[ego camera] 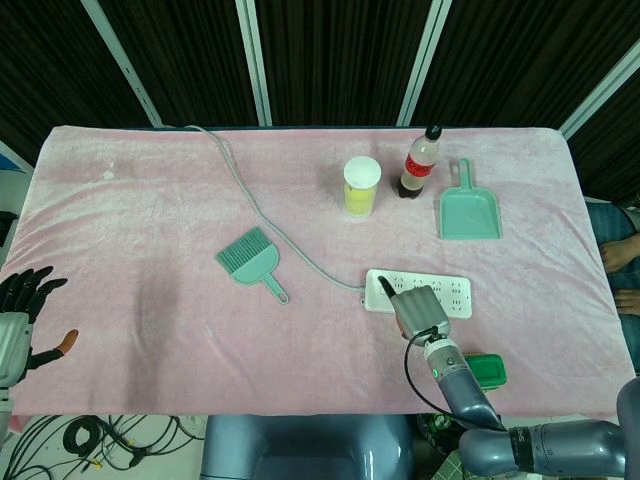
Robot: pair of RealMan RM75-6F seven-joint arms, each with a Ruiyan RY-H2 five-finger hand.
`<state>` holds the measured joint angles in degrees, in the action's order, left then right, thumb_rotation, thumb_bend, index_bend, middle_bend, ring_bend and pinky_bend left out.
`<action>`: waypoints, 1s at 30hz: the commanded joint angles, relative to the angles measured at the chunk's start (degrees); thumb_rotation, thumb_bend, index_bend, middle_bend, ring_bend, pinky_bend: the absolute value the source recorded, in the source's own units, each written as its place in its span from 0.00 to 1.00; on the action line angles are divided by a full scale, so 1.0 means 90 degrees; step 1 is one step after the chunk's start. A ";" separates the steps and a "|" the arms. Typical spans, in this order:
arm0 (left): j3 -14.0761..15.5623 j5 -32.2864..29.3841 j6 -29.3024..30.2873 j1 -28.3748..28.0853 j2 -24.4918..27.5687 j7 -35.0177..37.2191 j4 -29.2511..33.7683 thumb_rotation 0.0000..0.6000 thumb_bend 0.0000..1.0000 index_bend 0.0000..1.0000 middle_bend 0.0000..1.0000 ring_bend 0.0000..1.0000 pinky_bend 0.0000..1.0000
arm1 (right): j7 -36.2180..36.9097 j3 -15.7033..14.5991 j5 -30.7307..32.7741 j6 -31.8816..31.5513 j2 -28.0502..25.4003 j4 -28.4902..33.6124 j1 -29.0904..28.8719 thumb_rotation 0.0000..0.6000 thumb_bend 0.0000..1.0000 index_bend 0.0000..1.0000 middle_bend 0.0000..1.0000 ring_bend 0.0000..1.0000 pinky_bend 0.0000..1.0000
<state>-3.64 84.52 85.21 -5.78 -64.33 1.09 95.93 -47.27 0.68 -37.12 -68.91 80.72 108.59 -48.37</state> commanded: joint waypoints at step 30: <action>0.0066 0.0244 0.0262 0.0105 -0.0081 0.0054 0.0097 1.00 0.26 0.19 0.08 0.02 0.00 | 0.4488 -0.1049 -0.4364 -0.2619 -0.1740 -0.1772 0.3782 1.00 0.10 0.02 0.10 0.31 0.17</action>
<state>-3.10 86.67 87.56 -4.87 -65.03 1.65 96.77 -8.83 -9.51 -76.21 -93.06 63.95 95.23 -15.70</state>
